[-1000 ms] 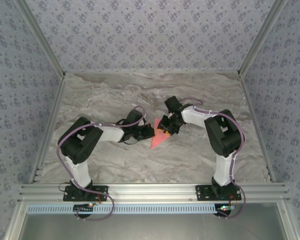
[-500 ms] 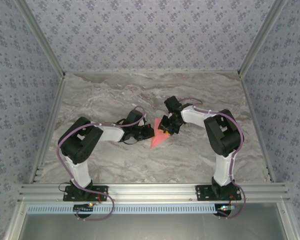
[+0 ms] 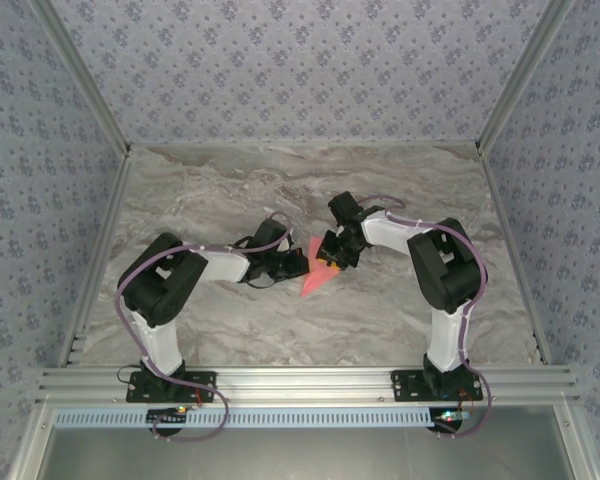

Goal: Fold a paper plane with a square sheet of paper (pick it up from the middle)
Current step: Fourth fold the wing at the center of the table.

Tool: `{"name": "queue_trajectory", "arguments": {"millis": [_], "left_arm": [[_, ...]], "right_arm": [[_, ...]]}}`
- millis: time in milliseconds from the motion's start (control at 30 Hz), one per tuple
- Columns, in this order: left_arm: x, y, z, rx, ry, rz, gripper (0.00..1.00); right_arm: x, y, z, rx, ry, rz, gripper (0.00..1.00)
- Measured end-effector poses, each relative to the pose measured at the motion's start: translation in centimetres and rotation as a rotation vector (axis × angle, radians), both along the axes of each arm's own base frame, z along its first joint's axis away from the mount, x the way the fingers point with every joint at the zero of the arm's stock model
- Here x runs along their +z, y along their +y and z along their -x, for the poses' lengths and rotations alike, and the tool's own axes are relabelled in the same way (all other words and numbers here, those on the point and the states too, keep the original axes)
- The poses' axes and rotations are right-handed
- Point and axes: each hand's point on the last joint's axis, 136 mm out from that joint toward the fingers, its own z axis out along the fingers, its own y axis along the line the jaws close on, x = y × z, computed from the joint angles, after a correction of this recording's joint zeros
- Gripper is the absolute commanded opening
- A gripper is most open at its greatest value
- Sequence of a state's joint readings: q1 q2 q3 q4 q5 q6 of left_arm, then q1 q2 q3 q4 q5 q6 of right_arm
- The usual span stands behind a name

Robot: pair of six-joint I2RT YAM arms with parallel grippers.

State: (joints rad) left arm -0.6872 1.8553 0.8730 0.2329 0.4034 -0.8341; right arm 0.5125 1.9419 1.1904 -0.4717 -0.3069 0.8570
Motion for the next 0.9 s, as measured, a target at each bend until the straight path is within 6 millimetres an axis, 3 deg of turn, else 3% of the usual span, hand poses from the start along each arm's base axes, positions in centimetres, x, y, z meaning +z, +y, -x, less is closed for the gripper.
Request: {"name": "queue_trajectory", "arguments": {"millis": [300, 900], "left_arm": [[-0.1, 0.1, 0.1, -0.012, 0.005, -0.019, 0.00], [-0.3, 0.1, 0.2, -0.070, 0.033, -0.093, 0.00]], "right_arm": [[0.1, 0.0, -0.1, 0.000, -0.003, 0.000, 0.32], [2.5, 0.5, -0.7, 0.028, -0.056, -0.073, 0.31]]}}
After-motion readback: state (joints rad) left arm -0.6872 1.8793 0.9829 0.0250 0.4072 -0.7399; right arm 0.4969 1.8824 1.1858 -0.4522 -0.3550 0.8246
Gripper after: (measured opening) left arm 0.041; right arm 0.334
